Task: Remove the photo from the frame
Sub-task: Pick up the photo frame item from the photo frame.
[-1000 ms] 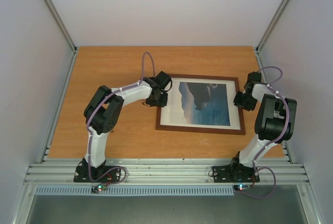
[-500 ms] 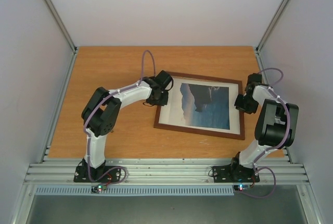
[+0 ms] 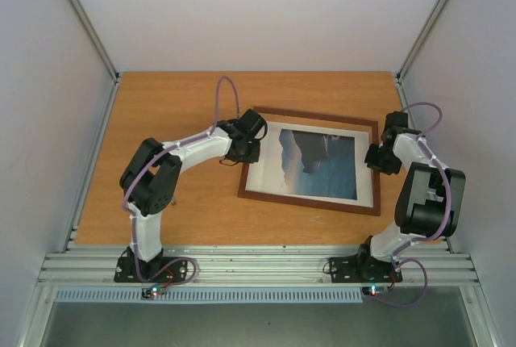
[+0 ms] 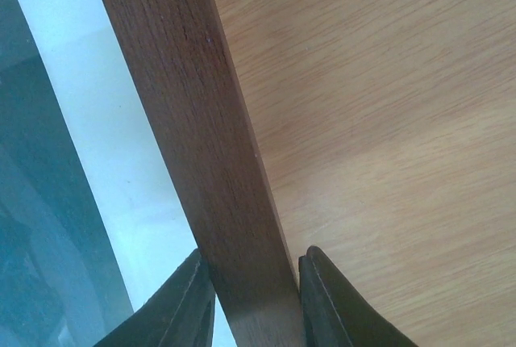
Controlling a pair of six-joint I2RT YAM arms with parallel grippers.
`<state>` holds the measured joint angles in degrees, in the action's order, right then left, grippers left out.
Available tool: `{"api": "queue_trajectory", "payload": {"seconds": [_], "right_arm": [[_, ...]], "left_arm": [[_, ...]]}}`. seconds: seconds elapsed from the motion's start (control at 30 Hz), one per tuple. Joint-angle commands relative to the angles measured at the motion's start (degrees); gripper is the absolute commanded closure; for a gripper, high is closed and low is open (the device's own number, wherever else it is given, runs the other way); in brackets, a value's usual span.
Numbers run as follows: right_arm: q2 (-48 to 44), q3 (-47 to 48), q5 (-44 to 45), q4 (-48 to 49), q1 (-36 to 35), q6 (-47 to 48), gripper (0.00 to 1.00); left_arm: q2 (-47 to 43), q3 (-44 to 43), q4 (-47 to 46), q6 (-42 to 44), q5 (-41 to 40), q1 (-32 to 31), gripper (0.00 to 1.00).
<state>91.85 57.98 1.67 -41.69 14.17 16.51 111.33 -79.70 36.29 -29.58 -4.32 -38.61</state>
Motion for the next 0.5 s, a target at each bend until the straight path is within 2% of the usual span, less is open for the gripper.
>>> {"api": "queue_trajectory", "payload": {"seconds": [0.0, 0.17, 0.3, 0.47], "right_arm": [[-2.3, 1.4, 2.1, 1.1, 0.7, -3.8, 0.83], [-2.9, 2.8, 0.5, -0.2, 0.2, -3.5, 0.83], [-3.1, 4.4, -0.7, -1.5, -1.0, -3.2, 0.81], [-2.9, 6.6, -2.0, -2.8, -2.7, -3.0, 0.71]], "left_arm": [[-4.4, 1.6, -2.2, -1.5, 1.6, 0.2, 0.93], [-8.0, 4.7, -4.3, -3.1, 3.0, 1.7, 0.99], [-11.1, 7.7, -6.0, -4.8, 4.1, 3.2, 1.00], [-15.0, 11.0, -7.4, -6.1, 6.3, 4.4, 1.00]]}}
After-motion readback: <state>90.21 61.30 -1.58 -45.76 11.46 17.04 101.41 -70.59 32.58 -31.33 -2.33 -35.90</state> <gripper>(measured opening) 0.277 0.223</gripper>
